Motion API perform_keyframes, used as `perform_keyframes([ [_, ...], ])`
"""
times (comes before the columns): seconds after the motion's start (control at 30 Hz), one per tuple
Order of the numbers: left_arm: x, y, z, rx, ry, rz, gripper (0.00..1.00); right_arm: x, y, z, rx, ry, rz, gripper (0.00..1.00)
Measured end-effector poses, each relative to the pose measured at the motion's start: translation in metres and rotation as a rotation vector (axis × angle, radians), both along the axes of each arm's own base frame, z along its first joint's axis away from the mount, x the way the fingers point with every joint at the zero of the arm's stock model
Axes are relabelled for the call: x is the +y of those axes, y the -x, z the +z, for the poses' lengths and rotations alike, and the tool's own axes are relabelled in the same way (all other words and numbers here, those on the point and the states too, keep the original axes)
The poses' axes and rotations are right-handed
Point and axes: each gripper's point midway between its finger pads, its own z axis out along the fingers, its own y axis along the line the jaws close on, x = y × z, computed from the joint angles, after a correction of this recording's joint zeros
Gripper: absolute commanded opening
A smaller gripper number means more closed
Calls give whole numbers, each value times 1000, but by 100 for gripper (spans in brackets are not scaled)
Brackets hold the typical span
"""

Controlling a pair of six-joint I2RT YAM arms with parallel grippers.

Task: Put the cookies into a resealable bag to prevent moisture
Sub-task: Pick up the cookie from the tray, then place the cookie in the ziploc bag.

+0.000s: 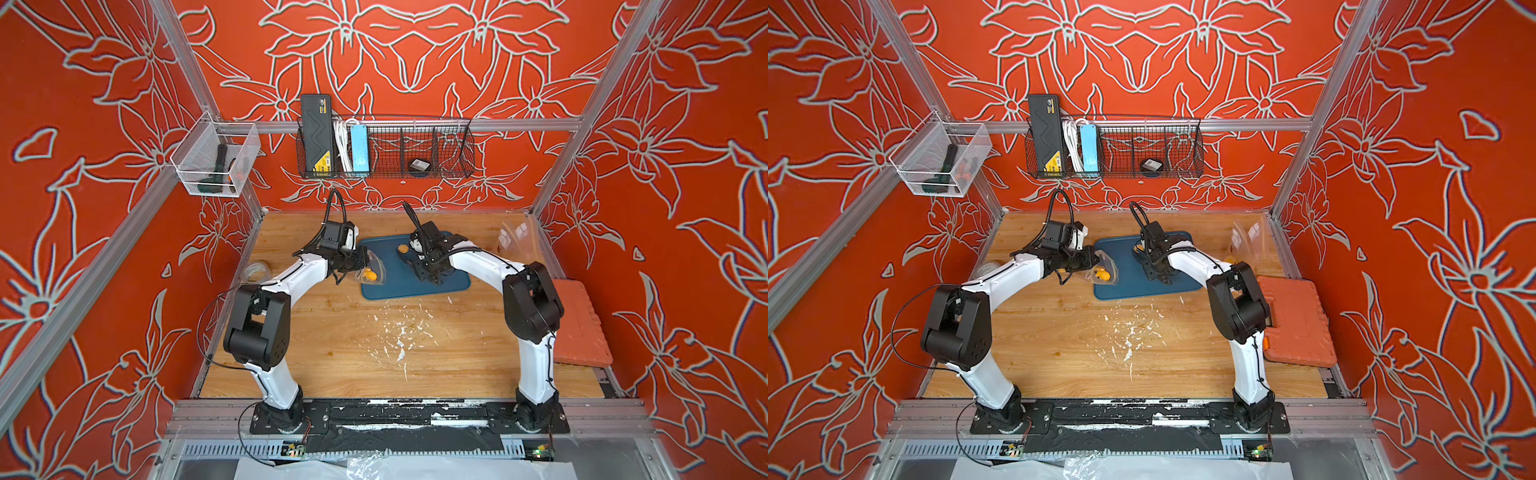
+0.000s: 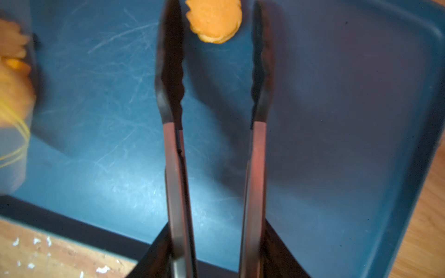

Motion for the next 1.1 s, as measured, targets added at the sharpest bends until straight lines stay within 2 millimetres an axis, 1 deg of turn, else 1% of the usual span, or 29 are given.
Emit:
perform_keyframes([
  [0.07,0,0,0,0,1,0,0,-1,0,-1,4,1,-2,39],
  [0.2,0,0,0,1,4,-1,0,-3,0,0,-4,-3,-4,37],
  [0.27,0,0,0,1,7,-3,0,-8,9,0,-6,-5,-6,36],
  [0.37,-1,1,1,2,12,-8,0,-22,35,4,2,-7,-9,34],
  [0.47,-3,1,1,4,19,-14,0,-28,67,18,-7,-36,8,32],
  [0.57,-3,2,2,4,22,-18,0,-22,98,36,-33,-96,54,31],
  [0.67,-4,2,2,5,25,-21,0,-9,122,51,-42,-190,111,30],
  [0.7,-4,2,2,5,26,-21,0,-4,127,55,-42,-215,126,30],
  [0.77,-4,2,2,5,27,-22,0,4,131,62,-42,-261,147,29],
  [0.83,-5,3,2,6,30,-26,0,10,130,63,-39,-287,159,29],
  [0.97,-7,4,2,7,35,-34,0,24,125,60,-9,-303,178,28],
  [1.1,-9,5,2,7,36,-40,0,42,116,57,5,-310,204,28],
])
